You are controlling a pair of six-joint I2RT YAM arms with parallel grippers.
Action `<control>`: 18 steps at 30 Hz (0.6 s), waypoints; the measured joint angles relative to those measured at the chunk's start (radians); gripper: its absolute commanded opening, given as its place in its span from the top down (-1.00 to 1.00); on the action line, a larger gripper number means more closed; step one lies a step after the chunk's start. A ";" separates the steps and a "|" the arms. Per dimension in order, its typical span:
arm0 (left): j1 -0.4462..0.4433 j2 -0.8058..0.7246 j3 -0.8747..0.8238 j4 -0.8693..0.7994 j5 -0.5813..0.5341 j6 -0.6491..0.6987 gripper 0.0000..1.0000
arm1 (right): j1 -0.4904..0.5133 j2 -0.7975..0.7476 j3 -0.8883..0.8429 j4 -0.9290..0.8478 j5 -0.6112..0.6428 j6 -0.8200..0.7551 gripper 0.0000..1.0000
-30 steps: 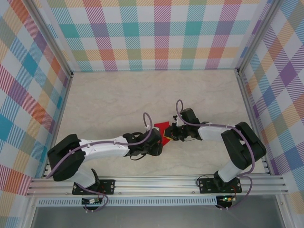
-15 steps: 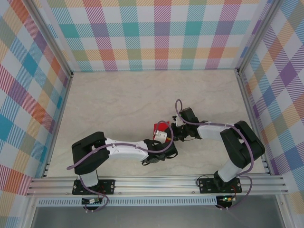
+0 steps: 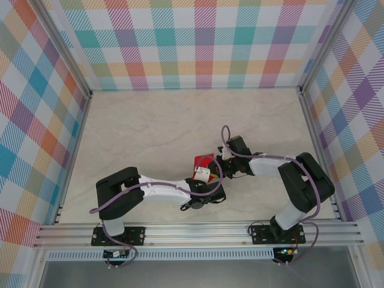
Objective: Fold a paper plane with a square sheet of paper (pick it up from the middle)
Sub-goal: Fourth fold the wing at the center of the table.
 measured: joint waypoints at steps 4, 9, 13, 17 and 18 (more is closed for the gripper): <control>0.000 0.001 0.000 0.001 0.000 -0.008 0.52 | 0.000 0.000 0.001 -0.001 0.000 0.000 0.75; 0.000 0.001 0.000 0.001 -0.001 -0.011 0.58 | 0.000 0.000 0.004 -0.008 0.000 0.000 0.76; 0.000 0.001 0.000 0.001 -0.005 -0.012 0.61 | 0.000 0.000 0.004 -0.015 0.000 0.000 0.75; 0.000 0.001 -0.001 0.002 -0.008 -0.016 0.68 | 0.000 0.000 0.004 -0.019 0.000 0.000 0.76; -0.001 0.001 -0.002 0.003 -0.009 -0.016 0.69 | 0.000 0.000 0.004 -0.020 0.000 0.000 0.76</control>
